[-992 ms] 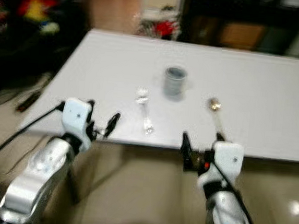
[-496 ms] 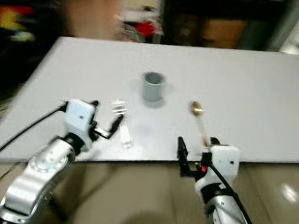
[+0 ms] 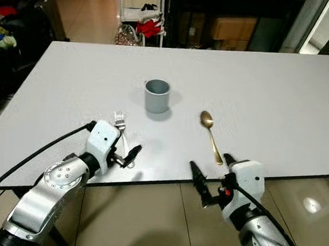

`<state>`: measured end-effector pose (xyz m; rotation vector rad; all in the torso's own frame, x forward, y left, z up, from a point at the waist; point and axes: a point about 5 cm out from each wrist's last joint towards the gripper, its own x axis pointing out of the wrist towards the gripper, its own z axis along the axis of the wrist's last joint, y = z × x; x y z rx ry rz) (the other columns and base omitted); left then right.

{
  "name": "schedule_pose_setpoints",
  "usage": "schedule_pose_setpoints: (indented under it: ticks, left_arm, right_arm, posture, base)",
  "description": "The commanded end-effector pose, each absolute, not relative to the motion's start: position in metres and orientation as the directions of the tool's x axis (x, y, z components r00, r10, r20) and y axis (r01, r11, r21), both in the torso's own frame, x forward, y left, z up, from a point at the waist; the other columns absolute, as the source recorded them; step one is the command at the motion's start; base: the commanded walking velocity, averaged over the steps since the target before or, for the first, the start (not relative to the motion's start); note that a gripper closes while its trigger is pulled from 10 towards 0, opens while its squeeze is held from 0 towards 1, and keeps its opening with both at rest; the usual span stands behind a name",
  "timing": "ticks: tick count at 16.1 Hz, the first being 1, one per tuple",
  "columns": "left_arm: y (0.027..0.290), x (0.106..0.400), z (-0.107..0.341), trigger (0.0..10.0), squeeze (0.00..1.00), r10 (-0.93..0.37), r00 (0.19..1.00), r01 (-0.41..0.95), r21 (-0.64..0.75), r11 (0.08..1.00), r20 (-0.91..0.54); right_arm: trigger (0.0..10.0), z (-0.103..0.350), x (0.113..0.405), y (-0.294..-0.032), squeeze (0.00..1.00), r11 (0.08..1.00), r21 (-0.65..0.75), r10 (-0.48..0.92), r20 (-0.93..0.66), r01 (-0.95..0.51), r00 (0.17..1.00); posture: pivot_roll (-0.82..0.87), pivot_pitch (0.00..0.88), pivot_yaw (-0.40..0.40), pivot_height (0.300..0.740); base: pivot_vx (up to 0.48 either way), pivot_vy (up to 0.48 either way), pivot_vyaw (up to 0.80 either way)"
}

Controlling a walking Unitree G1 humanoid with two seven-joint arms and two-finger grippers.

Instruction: Setting the table

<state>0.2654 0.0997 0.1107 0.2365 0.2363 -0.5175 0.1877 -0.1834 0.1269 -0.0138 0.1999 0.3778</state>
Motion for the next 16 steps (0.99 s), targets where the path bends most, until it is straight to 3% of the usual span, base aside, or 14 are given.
schedule_pose_setpoints:
  ticks: [1,3,6,8,10,16]
  left_arm:
    - [0.096,0.272,0.114,10.0,0.0,-0.483,0.82,0.546,0.17,0.82,-0.307]
    - [0.091,0.276,0.108,10.0,0.0,-0.525,0.774,0.608,0.184,0.772,-0.354]
    - [0.08,0.291,0.104,10.0,0.0,-0.541,0.751,0.611,0.087,0.787,-0.379]
    - [0.082,0.302,0.096,10.0,0.0,-0.458,0.765,0.562,0.121,0.818,-0.453]
    - [0.082,0.313,0.098,10.0,0.0,-0.408,0.801,0.471,0.041,0.881,-0.439]
    - [0.083,0.326,0.097,10.0,0.0,-0.303,0.833,0.343,0.001,0.939,-0.463]
  right_arm:
    - [10.0,0.128,0.184,-0.187,0.0,0.894,0.021,0.44,-0.236,-0.448,0.867]
    - [10.0,0.127,0.183,-0.186,0.0,0.861,0.015,0.493,-0.275,-0.509,0.826]
    - [10.0,0.127,0.185,-0.188,0.0,0.854,0.004,0.497,-0.296,-0.52,0.815]
    - [10.0,0.127,0.187,-0.189,0.0,0.858,-0.008,0.487,-0.306,-0.514,0.818]
    - [10.0,0.128,0.186,-0.186,0.0,0.859,-0.004,0.487,-0.303,-0.513,0.819]
    - [10.0,0.129,0.184,-0.18,0.0,0.851,-0.007,0.497,-0.307,-0.525,0.812]
  posture:
    - [-0.05,0.016,0.004,0.74]
    - [-0.05,0.017,0.003,0.74]
    - [-0.05,0.017,0.002,0.74]
    - [-0.05,0.017,0.009,0.74]
    - [-0.06,0.017,0.026,0.74]
    - [-0.06,0.015,0.046,0.74]
  base:
    - [0.0,0.0,0.0]
    - [0.0,0.0,0.0]
    - [0.0,0.0,0.0]
    - [0.0,0.0,0.0]
    - [0.0,0.0,0.0]
    - [0.0,0.0,0.0]
